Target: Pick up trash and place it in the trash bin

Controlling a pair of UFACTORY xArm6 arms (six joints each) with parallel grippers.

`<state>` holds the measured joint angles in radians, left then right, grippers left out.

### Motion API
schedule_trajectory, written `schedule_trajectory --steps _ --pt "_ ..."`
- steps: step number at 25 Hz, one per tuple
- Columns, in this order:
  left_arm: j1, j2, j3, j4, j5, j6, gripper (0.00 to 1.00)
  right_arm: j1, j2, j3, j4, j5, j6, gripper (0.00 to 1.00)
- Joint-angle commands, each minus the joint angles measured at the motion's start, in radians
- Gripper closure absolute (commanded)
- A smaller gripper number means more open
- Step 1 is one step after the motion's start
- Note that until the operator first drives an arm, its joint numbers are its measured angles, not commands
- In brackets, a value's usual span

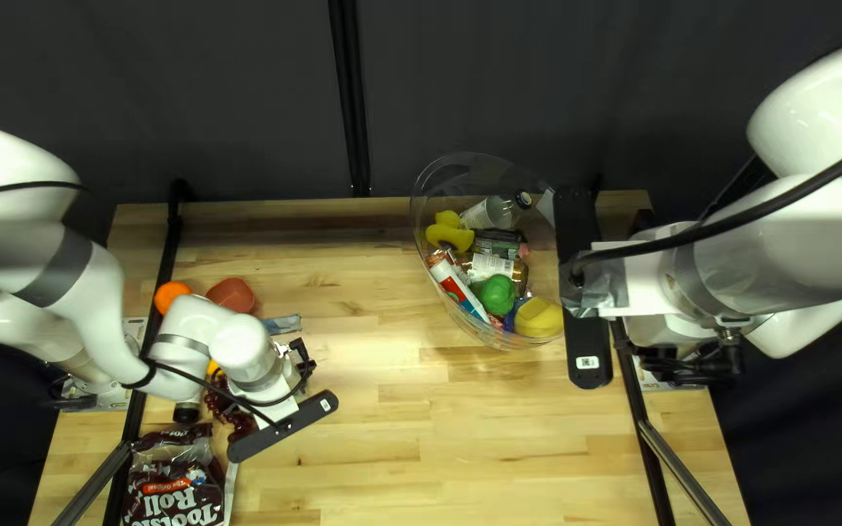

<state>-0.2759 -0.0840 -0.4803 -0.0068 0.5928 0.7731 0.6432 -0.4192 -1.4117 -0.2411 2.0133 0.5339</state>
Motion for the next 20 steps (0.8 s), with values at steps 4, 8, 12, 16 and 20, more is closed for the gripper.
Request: schedule_trajectory --steps 4,8,12,16,20 --pt "-0.065 0.096 -0.123 0.016 -0.006 0.006 0.00 0.000 0.000 0.000 0.000 0.000 0.000 0.00" --pt "-0.058 0.145 -0.141 -0.012 -0.040 0.063 0.00 0.000 0.000 0.000 0.000 0.000 0.000 0.00" --pt "-0.039 0.173 -0.138 -0.047 -0.066 0.118 0.00 0.000 0.000 0.000 0.000 0.000 0.000 0.00" --pt "-0.028 0.209 -0.150 -0.061 -0.093 0.136 0.00 0.000 0.000 0.000 0.000 0.000 0.000 0.00" --pt "-0.011 0.211 -0.144 -0.064 -0.100 0.145 0.00 0.000 0.000 0.000 0.000 0.000 0.000 0.00"
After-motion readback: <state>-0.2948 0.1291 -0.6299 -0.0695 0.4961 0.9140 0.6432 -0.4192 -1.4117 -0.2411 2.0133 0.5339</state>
